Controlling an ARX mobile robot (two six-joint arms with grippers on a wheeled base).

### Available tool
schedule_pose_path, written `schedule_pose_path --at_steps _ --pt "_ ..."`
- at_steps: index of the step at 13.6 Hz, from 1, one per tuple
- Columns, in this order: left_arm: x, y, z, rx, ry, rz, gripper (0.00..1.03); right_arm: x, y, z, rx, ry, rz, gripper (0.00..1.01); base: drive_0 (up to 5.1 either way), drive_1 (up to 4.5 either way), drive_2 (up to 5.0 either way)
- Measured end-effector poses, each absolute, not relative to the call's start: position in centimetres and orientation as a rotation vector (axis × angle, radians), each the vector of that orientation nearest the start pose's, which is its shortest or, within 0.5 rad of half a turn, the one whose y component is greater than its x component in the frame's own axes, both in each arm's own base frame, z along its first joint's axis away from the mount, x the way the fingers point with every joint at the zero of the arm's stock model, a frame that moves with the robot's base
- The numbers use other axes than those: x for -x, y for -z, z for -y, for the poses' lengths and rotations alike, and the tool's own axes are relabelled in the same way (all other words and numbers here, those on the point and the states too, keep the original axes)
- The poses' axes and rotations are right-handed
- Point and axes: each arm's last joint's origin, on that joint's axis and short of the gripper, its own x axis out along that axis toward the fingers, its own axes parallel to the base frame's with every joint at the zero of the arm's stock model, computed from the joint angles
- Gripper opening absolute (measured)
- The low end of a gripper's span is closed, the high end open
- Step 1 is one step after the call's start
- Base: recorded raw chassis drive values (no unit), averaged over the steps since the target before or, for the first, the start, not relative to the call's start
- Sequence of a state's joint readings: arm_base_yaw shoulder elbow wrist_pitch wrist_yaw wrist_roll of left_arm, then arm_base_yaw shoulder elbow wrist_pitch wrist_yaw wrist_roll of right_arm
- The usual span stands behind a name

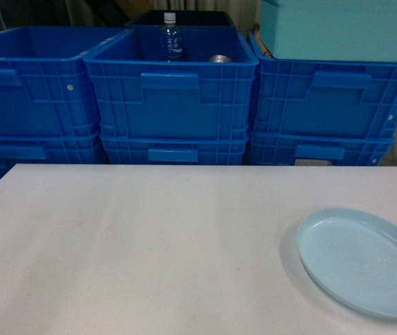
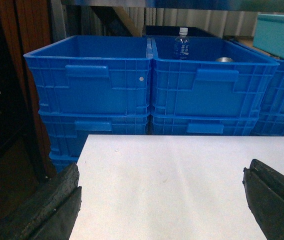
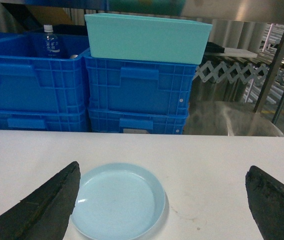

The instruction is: Place blue tray on left shelf second layer neatly

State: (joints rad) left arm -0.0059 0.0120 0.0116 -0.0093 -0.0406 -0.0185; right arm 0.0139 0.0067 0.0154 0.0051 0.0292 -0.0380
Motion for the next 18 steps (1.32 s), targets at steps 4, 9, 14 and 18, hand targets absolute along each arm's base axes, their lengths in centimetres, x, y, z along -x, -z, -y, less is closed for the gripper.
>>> schedule_pose_path --at_steps 4,9,14,18 --pt "-9.8 -16.6 -0.1 0.018 -0.035 -0.009 0.98 -9.7 -16.9 0.0 0.038 0.016 0.014 0.98 0.0 0.00 0.0" --pt "-9.8 -16.6 -0.1 0.018 -0.035 -0.009 0.98 -9.8 -17.0 -0.1 0.040 0.010 0.022 0.98 0.0 0.00 0.0" --pt "-9.8 -16.6 -0.1 0.018 -0.035 -0.009 0.98 -19.0 -24.6 5.2 -0.245 -0.249 -0.005 0.98 0.0 0.00 0.0" --pt "-9.8 -16.6 -0.1 0.018 -0.034 -0.009 0.98 -26.7 -18.4 7.5 -0.702 -0.289 -0.366 0.98 0.0 0.00 0.0"
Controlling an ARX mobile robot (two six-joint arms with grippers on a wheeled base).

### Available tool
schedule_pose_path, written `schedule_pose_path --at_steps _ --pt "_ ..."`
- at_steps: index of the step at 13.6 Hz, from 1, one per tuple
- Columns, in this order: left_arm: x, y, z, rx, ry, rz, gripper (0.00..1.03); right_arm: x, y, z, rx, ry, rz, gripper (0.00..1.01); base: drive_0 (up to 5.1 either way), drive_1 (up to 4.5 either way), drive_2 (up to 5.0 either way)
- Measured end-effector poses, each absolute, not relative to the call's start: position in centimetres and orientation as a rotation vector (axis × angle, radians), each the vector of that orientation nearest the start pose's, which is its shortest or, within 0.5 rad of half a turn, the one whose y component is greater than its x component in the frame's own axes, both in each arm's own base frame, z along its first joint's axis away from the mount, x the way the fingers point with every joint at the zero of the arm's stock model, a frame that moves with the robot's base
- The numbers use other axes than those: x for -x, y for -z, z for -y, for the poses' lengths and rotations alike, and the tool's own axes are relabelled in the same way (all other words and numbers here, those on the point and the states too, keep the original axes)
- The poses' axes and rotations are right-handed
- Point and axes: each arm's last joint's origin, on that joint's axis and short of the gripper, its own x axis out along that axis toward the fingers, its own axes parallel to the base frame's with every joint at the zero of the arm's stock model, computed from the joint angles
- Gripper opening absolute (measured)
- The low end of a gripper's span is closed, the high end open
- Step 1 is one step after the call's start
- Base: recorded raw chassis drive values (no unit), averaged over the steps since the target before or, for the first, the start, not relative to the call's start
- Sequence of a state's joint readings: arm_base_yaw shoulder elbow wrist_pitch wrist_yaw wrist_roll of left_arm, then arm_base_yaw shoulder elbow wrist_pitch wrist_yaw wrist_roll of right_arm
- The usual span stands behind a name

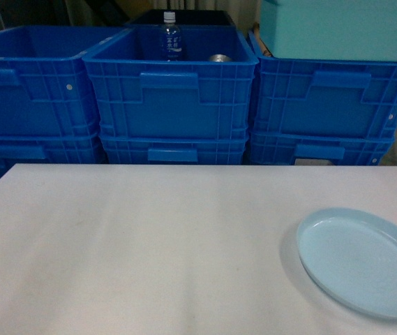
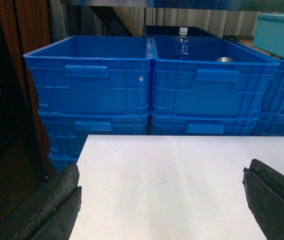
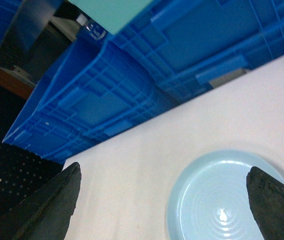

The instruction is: Place blue tray on left shelf second layer neatly

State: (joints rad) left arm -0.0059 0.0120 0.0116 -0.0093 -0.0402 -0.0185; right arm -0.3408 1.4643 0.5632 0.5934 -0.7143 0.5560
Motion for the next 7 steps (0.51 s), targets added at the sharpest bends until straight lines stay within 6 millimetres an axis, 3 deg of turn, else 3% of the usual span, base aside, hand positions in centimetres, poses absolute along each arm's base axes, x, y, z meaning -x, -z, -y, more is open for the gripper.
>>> schedule_pose_path --at_steps 4,7 --pt "-9.8 -16.6 -0.1 0.018 -0.035 -0.009 0.98 -29.2 -12.9 6.1 -0.736 -0.180 -0.450 0.98 0.0 0.00 0.0" --pt "-9.8 -16.6 -0.1 0.018 -0.034 -0.009 0.98 -28.5 -10.8 5.6 -0.774 -0.049 -0.496 0.98 0.0 0.00 0.0"
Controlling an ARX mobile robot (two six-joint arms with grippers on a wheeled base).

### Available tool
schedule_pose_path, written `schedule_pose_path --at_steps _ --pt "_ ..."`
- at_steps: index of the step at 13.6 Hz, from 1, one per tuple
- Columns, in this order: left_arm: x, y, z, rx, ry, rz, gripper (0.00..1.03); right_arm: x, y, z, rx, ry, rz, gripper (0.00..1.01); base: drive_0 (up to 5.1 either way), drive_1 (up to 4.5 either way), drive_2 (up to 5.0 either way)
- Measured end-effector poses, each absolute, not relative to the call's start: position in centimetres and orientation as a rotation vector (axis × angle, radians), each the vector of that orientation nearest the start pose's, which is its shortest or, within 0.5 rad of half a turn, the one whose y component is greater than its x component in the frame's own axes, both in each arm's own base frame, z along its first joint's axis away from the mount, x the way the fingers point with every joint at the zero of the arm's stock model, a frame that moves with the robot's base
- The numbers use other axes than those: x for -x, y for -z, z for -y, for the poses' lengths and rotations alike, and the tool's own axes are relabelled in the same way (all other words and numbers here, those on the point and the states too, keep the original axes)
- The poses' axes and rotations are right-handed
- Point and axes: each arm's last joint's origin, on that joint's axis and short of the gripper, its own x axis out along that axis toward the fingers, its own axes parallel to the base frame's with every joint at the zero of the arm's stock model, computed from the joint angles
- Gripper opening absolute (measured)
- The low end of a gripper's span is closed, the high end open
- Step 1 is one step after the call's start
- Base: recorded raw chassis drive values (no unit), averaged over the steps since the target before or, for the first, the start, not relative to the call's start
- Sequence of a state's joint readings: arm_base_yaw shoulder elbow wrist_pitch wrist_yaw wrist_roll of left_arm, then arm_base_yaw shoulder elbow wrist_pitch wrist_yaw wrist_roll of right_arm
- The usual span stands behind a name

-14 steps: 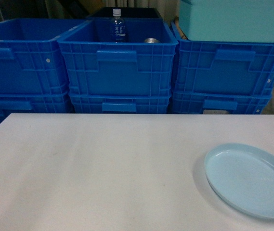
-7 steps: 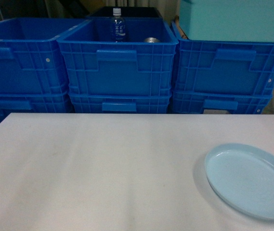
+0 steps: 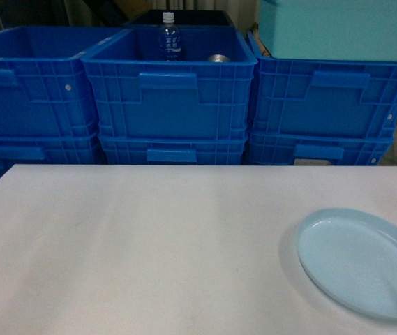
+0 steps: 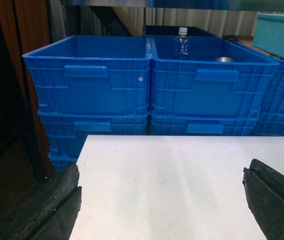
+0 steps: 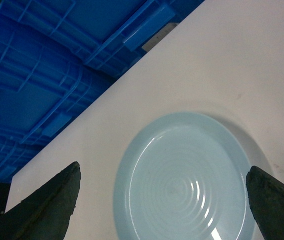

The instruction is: Place blue tray on left shelf second layer neatly

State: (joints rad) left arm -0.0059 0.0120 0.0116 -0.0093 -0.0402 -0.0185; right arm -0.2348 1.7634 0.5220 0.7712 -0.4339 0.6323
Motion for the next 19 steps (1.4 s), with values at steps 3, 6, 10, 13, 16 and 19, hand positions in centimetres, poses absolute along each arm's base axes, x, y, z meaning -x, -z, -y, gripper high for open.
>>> schedule_pose_path --at_steps 3,6,10,13,16,19 --pt "-9.8 -16.6 -0.1 0.018 -0.034 -0.009 0.98 -28.7 -9.5 5.6 -0.767 -0.002 -0.489 0.98 0.0 0.00 0.0" --pt "-9.8 -16.6 -0.1 0.018 -0.034 -0.009 0.98 -29.5 -5.5 4.3 -0.812 0.072 -0.559 0.98 0.0 0.00 0.0" --pt "-9.8 -16.6 -0.1 0.018 -0.034 -0.009 0.98 -30.9 -4.5 2.5 -0.815 0.117 -0.569 0.98 0.0 0.00 0.0" --pt "-9.8 -16.6 -0.1 0.018 -0.034 -0.009 0.98 -31.0 -4.0 2.2 -0.821 0.142 -0.572 0.98 0.0 0.00 0.0" --pt "-9.8 -16.6 -0.1 0.018 -0.035 -0.009 0.98 -30.2 -4.2 3.1 -0.819 0.152 -0.567 0.98 0.0 0.00 0.0" --pt "-9.8 -16.6 -0.1 0.018 -0.034 -0.009 0.98 -30.2 -3.3 3.9 -0.802 0.200 -0.582 0.98 0.0 0.00 0.0"
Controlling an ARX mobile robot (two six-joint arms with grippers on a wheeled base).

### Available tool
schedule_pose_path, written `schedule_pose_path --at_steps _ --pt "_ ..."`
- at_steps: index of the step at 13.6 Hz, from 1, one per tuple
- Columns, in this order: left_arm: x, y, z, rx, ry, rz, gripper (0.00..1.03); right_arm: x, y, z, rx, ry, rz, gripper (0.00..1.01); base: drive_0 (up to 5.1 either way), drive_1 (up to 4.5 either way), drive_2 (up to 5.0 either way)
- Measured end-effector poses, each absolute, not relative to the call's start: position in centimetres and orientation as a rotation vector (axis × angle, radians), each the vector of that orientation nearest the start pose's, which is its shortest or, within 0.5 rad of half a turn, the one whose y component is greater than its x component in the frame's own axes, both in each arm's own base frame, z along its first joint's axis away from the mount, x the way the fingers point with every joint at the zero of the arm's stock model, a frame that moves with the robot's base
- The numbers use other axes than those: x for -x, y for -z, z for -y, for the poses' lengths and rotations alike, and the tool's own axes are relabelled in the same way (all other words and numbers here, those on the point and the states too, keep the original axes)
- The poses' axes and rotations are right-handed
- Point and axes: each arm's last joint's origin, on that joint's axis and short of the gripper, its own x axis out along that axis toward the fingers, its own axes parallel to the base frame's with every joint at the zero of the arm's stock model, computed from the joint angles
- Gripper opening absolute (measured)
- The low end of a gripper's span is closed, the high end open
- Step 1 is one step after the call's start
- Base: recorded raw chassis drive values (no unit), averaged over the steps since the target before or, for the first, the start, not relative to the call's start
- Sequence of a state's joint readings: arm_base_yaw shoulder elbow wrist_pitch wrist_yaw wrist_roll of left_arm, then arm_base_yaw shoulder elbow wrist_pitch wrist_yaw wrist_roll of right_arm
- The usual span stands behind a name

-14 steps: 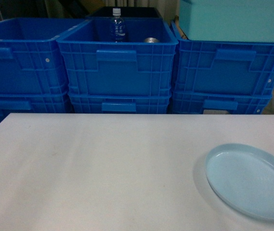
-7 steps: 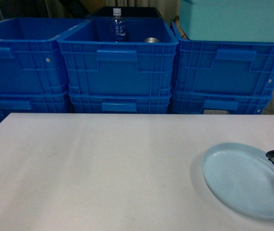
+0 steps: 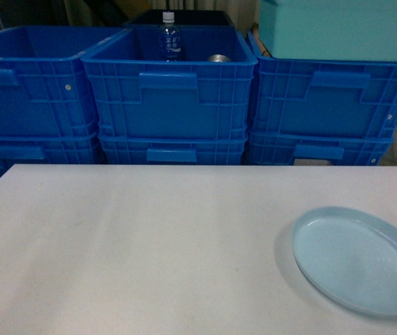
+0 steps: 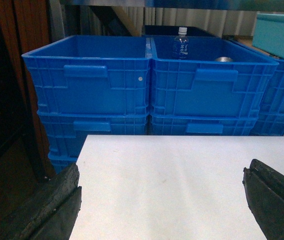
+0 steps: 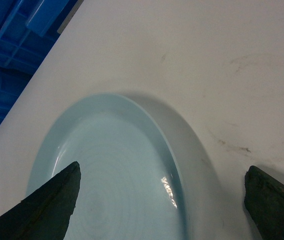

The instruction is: Place blue tray on left shelf second layer neatly

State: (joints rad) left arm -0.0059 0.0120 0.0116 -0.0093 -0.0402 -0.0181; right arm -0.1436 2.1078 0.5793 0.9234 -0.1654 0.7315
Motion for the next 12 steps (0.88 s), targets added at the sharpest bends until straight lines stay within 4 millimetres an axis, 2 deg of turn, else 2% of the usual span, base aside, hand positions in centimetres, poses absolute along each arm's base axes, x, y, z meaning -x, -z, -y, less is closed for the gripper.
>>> schedule_pose_path --at_steps 6,7,8,11,12 --pt "-9.8 -16.6 -0.1 0.018 -0.035 -0.009 0.98 -32.9 -3.0 0.2 -0.677 0.253 -0.603 0.98 0.0 0.00 0.0" --pt "-9.8 -16.6 -0.1 0.018 -0.035 -0.009 0.98 -32.9 -2.6 0.2 -0.639 0.286 -0.614 0.82 0.0 0.00 0.0" --pt "-9.8 -16.6 -0.1 0.018 -0.035 -0.009 0.98 -32.8 -2.5 0.3 -0.627 0.299 -0.616 0.71 0.0 0.00 0.0" --pt "-9.8 -16.6 -0.1 0.018 -0.034 -0.009 0.98 -31.2 -1.8 1.9 -0.630 0.312 -0.621 0.21 0.0 0.00 0.0" --pt "-9.8 -16.6 -0.1 0.018 -0.035 -0.009 0.98 -30.7 -1.7 2.2 -0.626 0.301 -0.626 0.10 0.0 0.00 0.0"
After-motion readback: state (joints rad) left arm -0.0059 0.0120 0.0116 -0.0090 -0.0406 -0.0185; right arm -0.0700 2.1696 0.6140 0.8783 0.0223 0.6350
